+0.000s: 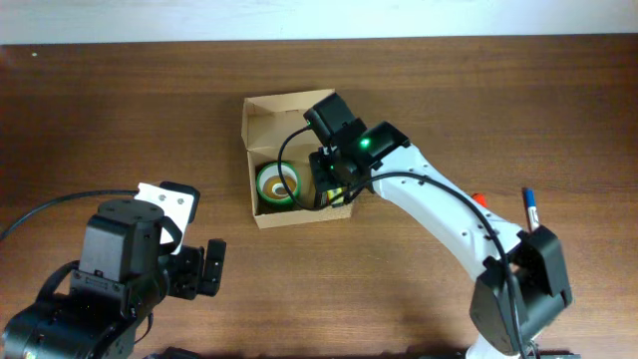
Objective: Pack container
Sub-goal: 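Carry the highlighter into the box and release it beside the stapler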
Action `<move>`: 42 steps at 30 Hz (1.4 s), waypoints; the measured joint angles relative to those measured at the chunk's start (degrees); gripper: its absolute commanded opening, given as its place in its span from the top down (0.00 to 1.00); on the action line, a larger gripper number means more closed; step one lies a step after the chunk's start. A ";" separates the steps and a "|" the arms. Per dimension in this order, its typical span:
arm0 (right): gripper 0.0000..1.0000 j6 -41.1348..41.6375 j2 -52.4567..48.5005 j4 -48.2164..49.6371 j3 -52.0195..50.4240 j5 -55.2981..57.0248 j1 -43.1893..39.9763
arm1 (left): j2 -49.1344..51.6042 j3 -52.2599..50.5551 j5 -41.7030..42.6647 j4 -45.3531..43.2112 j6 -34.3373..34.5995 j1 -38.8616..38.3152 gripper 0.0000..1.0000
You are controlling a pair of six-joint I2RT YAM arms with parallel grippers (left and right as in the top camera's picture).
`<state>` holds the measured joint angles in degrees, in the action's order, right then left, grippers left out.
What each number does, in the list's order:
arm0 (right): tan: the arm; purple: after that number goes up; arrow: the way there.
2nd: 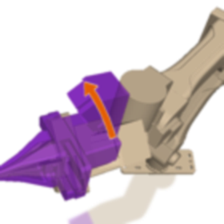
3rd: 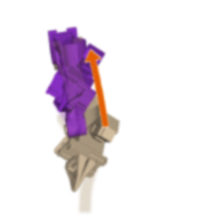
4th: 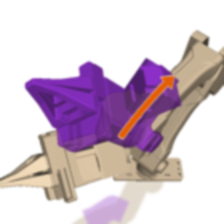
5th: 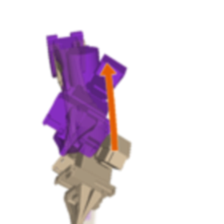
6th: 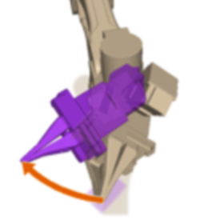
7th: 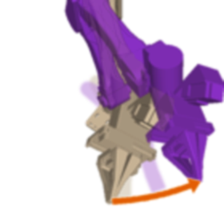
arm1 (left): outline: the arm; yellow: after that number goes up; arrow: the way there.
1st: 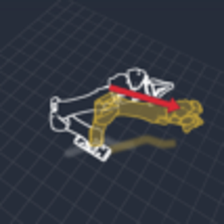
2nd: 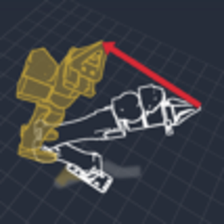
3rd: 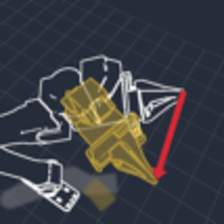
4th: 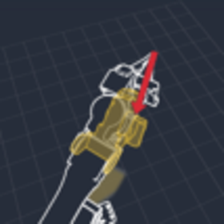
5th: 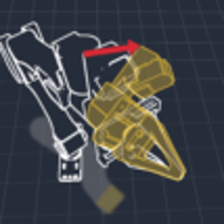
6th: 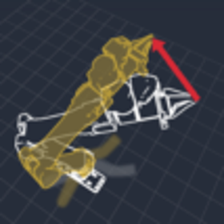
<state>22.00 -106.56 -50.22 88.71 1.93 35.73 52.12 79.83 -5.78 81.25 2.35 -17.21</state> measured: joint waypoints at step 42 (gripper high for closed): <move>0.84 -4.74 -12.33 2.67 1.95 -0.50 -3.39 | 0.00 0.00 0.00 0.00 -0.02 0.00 0.00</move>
<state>17.26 -118.89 -47.55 90.65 1.43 32.34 52.12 79.83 -5.78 81.25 2.33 -17.21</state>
